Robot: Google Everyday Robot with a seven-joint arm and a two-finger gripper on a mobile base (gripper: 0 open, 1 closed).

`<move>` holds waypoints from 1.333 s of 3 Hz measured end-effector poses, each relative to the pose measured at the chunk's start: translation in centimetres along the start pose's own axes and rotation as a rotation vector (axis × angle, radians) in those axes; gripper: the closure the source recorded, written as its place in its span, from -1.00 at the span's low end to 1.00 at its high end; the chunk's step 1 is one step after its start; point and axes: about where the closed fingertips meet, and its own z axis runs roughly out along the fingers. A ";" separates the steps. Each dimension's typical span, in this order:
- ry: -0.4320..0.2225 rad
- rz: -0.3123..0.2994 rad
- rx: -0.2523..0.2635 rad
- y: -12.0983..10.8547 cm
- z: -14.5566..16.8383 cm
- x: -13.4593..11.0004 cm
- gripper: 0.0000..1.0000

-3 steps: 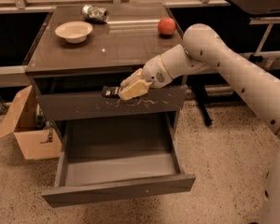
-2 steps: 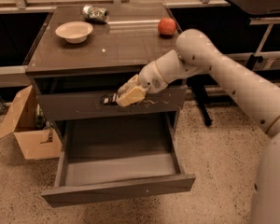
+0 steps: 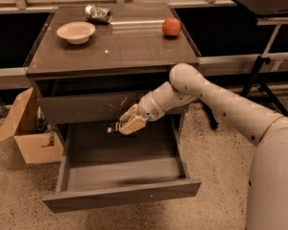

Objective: Place rxbar chocolate into middle drawer

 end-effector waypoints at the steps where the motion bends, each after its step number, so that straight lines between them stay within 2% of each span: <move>1: -0.053 -0.002 0.018 -1.2 3.8 4.4 1.00; 2: -0.052 -0.002 0.018 -1.3 3.8 4.4 1.00; 3: -0.029 -0.013 0.021 -1.7 5.8 6.3 1.00; 4: -0.035 -0.030 0.034 -2.2 8.1 9.4 1.00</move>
Offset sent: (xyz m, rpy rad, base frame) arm -0.0005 0.0021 -0.0474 0.0395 -0.0102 -0.0187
